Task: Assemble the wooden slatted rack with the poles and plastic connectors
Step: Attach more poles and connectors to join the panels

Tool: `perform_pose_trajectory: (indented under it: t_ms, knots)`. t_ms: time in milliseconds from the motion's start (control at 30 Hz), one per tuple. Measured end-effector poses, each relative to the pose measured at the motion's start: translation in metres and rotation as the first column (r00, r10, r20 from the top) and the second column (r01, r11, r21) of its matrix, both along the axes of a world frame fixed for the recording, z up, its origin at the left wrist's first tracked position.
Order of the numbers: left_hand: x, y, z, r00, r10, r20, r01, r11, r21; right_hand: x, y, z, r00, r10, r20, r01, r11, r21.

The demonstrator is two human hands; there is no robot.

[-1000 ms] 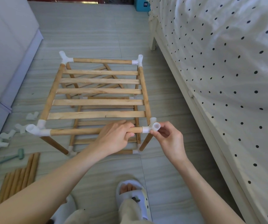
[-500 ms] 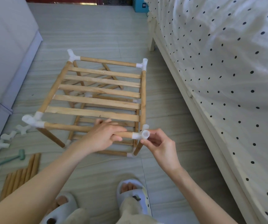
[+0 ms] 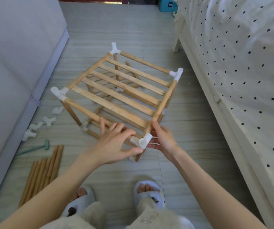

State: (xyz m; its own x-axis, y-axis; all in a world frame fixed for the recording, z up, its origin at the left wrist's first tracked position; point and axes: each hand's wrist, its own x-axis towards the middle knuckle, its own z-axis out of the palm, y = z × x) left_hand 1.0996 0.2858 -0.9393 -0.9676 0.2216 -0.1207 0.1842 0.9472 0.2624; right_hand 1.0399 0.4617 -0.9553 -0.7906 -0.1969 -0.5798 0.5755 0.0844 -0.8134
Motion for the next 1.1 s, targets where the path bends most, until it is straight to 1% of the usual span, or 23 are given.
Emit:
perform_pose_trajectory:
  t_ms: [67,167,233,300,400,433,467,500,533,567,600,633,667,700,733,767,800,833,867,900,967,1033,1100]
  knots:
    - [0.000,0.001,-0.001,1.000,0.024,-0.010,-0.023,0.997,0.080,-0.006,-0.003,0.004,1.000,0.002,0.027,-0.001,0.999,-0.034]
    - [0.003,-0.012,-0.001,1.000,-0.005,-0.001,0.005,0.982,0.189,-0.006,-0.009,0.011,0.996,-0.005,0.090,0.019,0.989,-0.150]
    - [0.009,-0.027,-0.001,0.999,-0.038,-0.009,0.039,0.978,0.206,0.006,-0.015,0.009,0.987,0.002,0.158,0.032,0.977,-0.212]
    - [0.022,-0.042,-0.001,0.996,-0.063,-0.061,0.074,0.980,0.185,0.021,-0.023,0.005,0.974,0.011,0.228,0.056,0.956,-0.287]
    - [0.045,-0.067,-0.009,0.987,-0.017,-0.160,0.044,0.985,0.166,0.038,-0.034,0.006,0.956,0.077,0.284,0.036,0.928,-0.372]
    - [0.053,-0.076,-0.012,0.985,0.038,-0.167,-0.005,0.981,0.193,0.041,-0.036,0.009,0.957,0.124,0.262,-0.028,0.939,-0.343]
    - [0.059,-0.084,-0.015,0.983,0.109,-0.148,-0.070,0.967,0.246,0.042,-0.038,0.013,0.961,0.185,0.204,-0.131,0.959,-0.251]
    - [0.065,-0.090,-0.015,0.974,0.202,-0.103,-0.158,0.931,0.330,0.042,-0.040,0.018,0.960,0.260,0.106,-0.251,0.964,-0.093]
    - [0.070,-0.094,-0.014,0.949,0.314,-0.042,-0.264,0.856,0.444,0.040,-0.040,0.024,0.937,0.347,-0.027,-0.343,0.933,0.110]
    - [0.073,-0.095,-0.013,0.899,0.437,0.044,-0.380,0.725,0.575,0.035,-0.041,0.028,0.881,0.439,-0.174,-0.373,0.873,0.316]
    - [0.073,-0.093,-0.010,0.821,0.544,0.172,-0.494,0.527,0.692,0.030,-0.042,0.032,0.784,0.535,-0.315,-0.346,0.798,0.494]
    - [0.072,-0.090,-0.008,0.727,0.602,0.329,-0.577,0.279,0.768,0.025,-0.044,0.035,0.657,0.624,-0.423,-0.291,0.727,0.621]
    - [0.069,-0.086,-0.006,0.635,0.606,0.479,-0.624,0.036,0.781,0.021,-0.048,0.036,0.528,0.694,-0.490,-0.236,0.674,0.700]
    - [0.063,-0.085,-0.005,0.555,0.576,0.600,-0.652,-0.146,0.744,0.019,-0.053,0.037,0.403,0.749,-0.526,-0.192,0.631,0.752]
    - [0.057,-0.084,-0.004,0.497,0.527,0.689,-0.675,-0.264,0.689,0.017,-0.060,0.036,0.286,0.797,-0.532,-0.159,0.587,0.794]
    - [0.049,-0.086,-0.003,0.451,0.481,0.752,-0.703,-0.327,0.631,0.016,-0.068,0.034,0.178,0.830,-0.528,-0.124,0.551,0.825]
    - [0.041,-0.090,0.000,0.409,0.449,0.794,-0.739,-0.347,0.577,0.014,-0.076,0.031,0.085,0.849,-0.521,-0.089,0.527,0.845]
    - [0.032,-0.095,0.003,0.373,0.432,0.821,-0.782,-0.330,0.529,0.012,-0.085,0.029,0.018,0.869,-0.494,-0.070,0.494,0.866]
    - [0.023,-0.100,0.007,0.341,0.434,0.834,-0.832,-0.274,0.483,0.011,-0.093,0.028,-0.026,0.898,-0.439,-0.065,0.437,0.897]
    - [0.015,-0.104,0.010,0.313,0.457,0.833,-0.879,-0.193,0.436,0.009,-0.102,0.024,-0.058,0.924,-0.377,-0.066,0.373,0.925]
    - [0.000,-0.108,0.014,0.272,0.518,0.811,-0.929,-0.077,0.361,0.006,-0.116,0.017,-0.115,0.942,-0.317,-0.064,0.311,0.948]
    - [-0.011,-0.106,0.015,0.266,0.573,0.776,-0.932,-0.052,0.358,0.005,-0.125,0.010,-0.147,0.929,-0.340,-0.075,0.332,0.940]
    - [-0.015,-0.102,0.013,0.280,0.627,0.727,-0.923,-0.032,0.382,0.003,-0.129,0.003,-0.127,0.909,-0.396,-0.091,0.387,0.917]
